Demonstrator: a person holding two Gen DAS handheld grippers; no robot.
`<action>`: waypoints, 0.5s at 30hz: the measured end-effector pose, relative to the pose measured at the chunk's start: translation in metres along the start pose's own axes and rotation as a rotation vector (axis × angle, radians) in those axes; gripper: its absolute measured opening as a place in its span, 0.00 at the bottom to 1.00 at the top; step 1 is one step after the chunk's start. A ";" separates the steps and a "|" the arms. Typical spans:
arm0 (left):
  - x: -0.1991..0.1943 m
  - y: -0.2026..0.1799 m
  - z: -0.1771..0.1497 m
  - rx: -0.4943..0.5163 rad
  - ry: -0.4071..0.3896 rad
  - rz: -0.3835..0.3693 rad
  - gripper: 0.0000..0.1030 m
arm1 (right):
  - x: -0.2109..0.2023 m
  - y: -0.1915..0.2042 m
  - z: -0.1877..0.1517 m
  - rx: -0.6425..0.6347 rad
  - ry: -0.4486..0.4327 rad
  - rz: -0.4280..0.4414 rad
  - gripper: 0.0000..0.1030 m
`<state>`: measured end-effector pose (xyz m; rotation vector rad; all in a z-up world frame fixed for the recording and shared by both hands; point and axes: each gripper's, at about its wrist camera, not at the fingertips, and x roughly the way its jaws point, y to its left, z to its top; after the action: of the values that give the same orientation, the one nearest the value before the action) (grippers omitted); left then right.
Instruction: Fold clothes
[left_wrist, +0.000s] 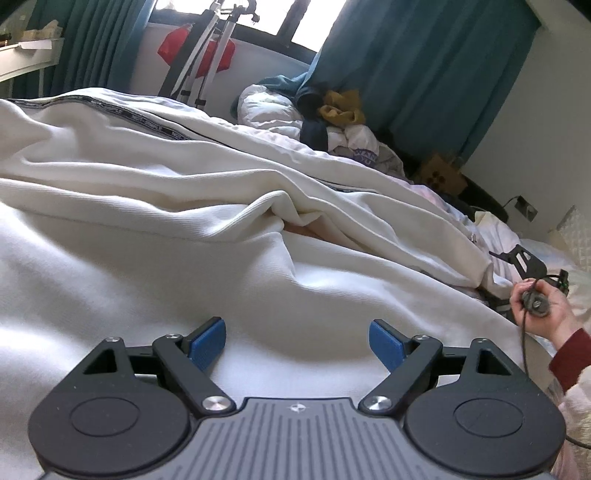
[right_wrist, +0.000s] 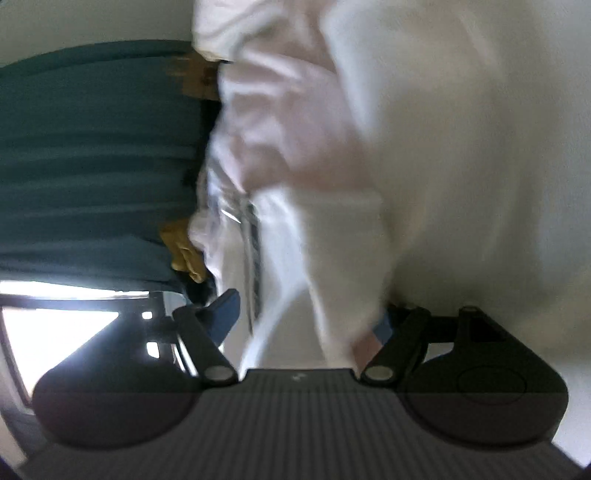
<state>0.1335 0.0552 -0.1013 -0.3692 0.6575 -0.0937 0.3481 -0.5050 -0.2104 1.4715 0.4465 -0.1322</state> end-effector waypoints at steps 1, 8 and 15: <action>-0.001 -0.001 0.000 -0.001 -0.003 0.004 0.84 | 0.001 0.005 0.003 -0.071 -0.023 -0.002 0.66; 0.004 -0.006 0.003 -0.016 -0.005 0.026 0.84 | 0.002 0.006 0.019 -0.245 -0.077 -0.018 0.08; 0.004 -0.010 0.006 0.003 -0.013 0.040 0.84 | -0.013 0.029 0.046 -0.396 -0.290 0.038 0.06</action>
<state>0.1400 0.0469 -0.0958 -0.3539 0.6518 -0.0545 0.3558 -0.5492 -0.1772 1.0501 0.1939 -0.2108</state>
